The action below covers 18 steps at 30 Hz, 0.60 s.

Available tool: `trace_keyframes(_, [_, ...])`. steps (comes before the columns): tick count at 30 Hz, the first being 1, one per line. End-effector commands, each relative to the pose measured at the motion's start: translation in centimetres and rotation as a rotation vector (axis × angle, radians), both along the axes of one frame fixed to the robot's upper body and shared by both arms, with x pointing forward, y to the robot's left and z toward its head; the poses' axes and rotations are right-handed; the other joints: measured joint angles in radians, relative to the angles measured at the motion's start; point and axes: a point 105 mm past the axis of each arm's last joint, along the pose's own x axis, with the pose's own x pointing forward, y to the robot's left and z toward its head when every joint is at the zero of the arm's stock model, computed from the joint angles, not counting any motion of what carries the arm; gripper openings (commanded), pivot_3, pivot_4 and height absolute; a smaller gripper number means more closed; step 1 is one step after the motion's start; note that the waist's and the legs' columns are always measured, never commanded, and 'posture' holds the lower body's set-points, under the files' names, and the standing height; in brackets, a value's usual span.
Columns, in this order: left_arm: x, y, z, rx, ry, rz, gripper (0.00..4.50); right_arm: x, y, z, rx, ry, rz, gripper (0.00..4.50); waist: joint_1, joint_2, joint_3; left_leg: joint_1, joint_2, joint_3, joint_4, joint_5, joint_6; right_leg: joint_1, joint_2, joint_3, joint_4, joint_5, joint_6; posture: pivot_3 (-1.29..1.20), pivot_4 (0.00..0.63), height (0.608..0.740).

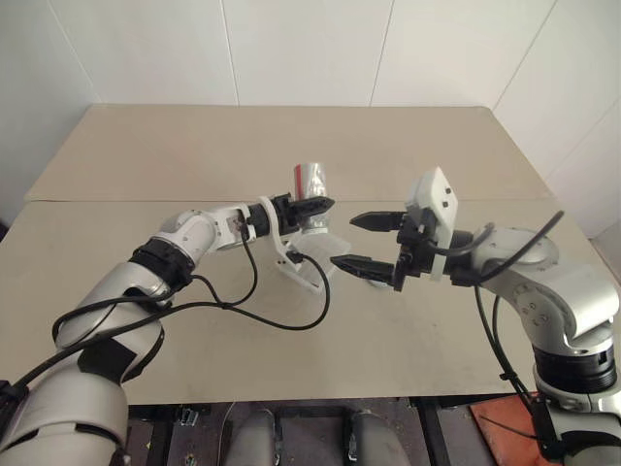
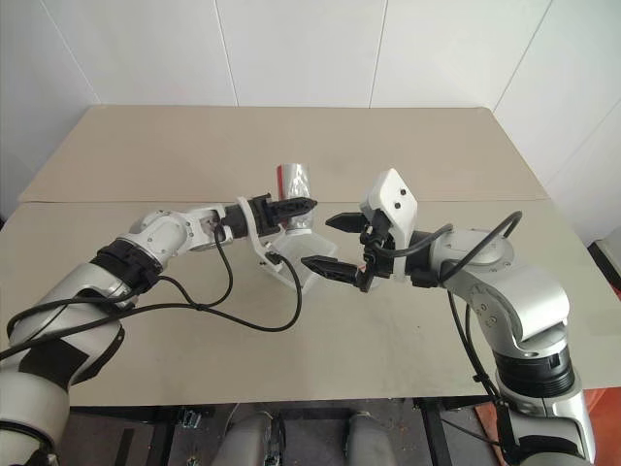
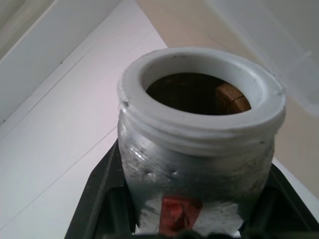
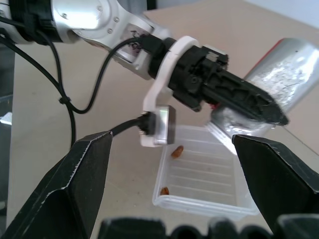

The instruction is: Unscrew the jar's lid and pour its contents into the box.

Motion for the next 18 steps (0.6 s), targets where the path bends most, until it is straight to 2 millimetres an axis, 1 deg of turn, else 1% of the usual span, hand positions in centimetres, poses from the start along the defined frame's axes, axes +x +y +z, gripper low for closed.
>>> trace_keyframes(1, [0.5,1.5,3.6,-0.215,0.067,0.057,1.95,-0.5,-0.2,0.9,0.02,-0.038,-0.006,4.47,-0.003,0.0,0.0,0.0,0.0,0.0,0.0,0.0,0.0,0.0,0.0,0.0,0.0,0.0,0.0,0.0,0.15,0.74])
trace_keyframes(3, [0.6,2.6,4.0,-0.358,0.185,0.103,1.95,-0.4,-0.3,0.9,0.023,-0.037,-0.01,4.47,-0.005,0.0,0.0,0.0,0.001,0.0,0.0,0.0,0.0,0.0,0.0,0.0,0.001,0.0,0.0,0.0,0.15,0.74])
trace_keyframes(4, [0.6,3.5,4.2,-0.47,0.279,0.129,1.95,-0.3,-0.3,0.8,0.025,-0.033,-0.012,4.47,-0.007,0.0,0.0,0.0,0.001,0.0,0.0,0.0,0.0,0.0,0.0,0.0,0.001,0.0,0.0,0.0,0.15,0.74])
trace_keyframes(5, [0.5,4.1,4.2,-0.544,0.344,0.142,1.95,-0.3,-0.3,0.8,0.027,-0.03,-0.014,4.47,-0.008,0.0,0.0,0.001,0.001,0.0,0.0,0.0,0.0,0.0,0.0,0.001,0.001,0.0,0.0,0.0,0.15,0.74])
trace_keyframes(6, [0.7,5.1,4.3,-0.67,0.432,0.195,1.95,-0.2,-0.4,0.7,0.028,-0.028,-0.015,4.47,-0.01,0.001,0.0,0.001,0.001,0.0,0.001,0.0,0.0,0.0,0.0,0.001,0.001,0.0,0.0,0.0,0.15,0.74])
trace_keyframes(8, [1.1,7.7,3.5,-0.955,0.679,0.317,1.95,-0.1,-0.2,0.5,0.032,-0.022,-0.013,4.47,-0.013,0.001,0.0,0.001,0.001,0.0,0.001,0.001,-0.001,0.0,-0.001,0.001,0.002,0.0,0.0,0.0,0.15,0.74])
trace_keyframes(9, [1.0,8.6,2.9,-1.105,0.819,0.348,1.95,0.0,-0.2,0.4,0.034,-0.021,-0.011,4.47,-0.015,0.001,0.0,0.001,0.001,0.0,0.002,0.001,-0.002,0.0,-0.001,0.001,0.002,0.0,0.0,0.0,0.15,0.74])
trace_keyframes(10, [0.8,9.3,2.4,-1.235,0.935,0.353,1.95,0.0,-0.1,0.4,0.036,-0.02,-0.009,4.47,-0.018,0.001,0.0,0.001,0.001,0.0,0.003,0.002,-0.003,0.0,-0.001,0.001,0.002,0.0,0.0,0.0,0.15,0.74])
trace_keyframes(12, [0.0,10.2,1.8,-1.421,1.099,0.336,1.95,0.1,0.0,0.3,0.043,-0.017,-0.007,4.47,-0.017,0.001,0.0,0.0,0.002,-0.001,0.005,0.001,-0.002,0.0,-0.001,0.001,0.003,0.0,0.0,0.0,0.15,0.74])
trace_keyframes(14, [-0.6,11.1,1.3,-1.588,1.233,0.314,1.95,0.2,0.0,0.3,0.048,-0.017,-0.002,4.47,-0.017,0.001,0.0,0.0,0.002,-0.004,0.006,0.0,0.0,0.001,0.0,0.001,0.003,0.0,0.0,0.0,0.15,0.74])
trace_keyframes(16, [-1.3,11.7,0.8,-1.695,1.328,0.296,1.95,0.3,0.1,0.4,0.053,-0.021,0.003,4.47,-0.015,0.001,0.0,0.0,0.001,-0.007,0.008,-0.001,0.001,0.002,0.0,0.0,0.003,0.0,0.001,0.0,0.15,0.74])
trace_keyframes(18, [-2.0,12.1,-0.3,-1.731,1.376,0.306,1.95,0.4,0.2,0.4,0.058,-0.023,0.002,4.47,-0.016,0.001,0.0,0.001,0.001,-0.01,0.009,-0.001,0.002,0.003,0.0,0.001,0.003,0.001,0.001,0.0,0.15,0.74])
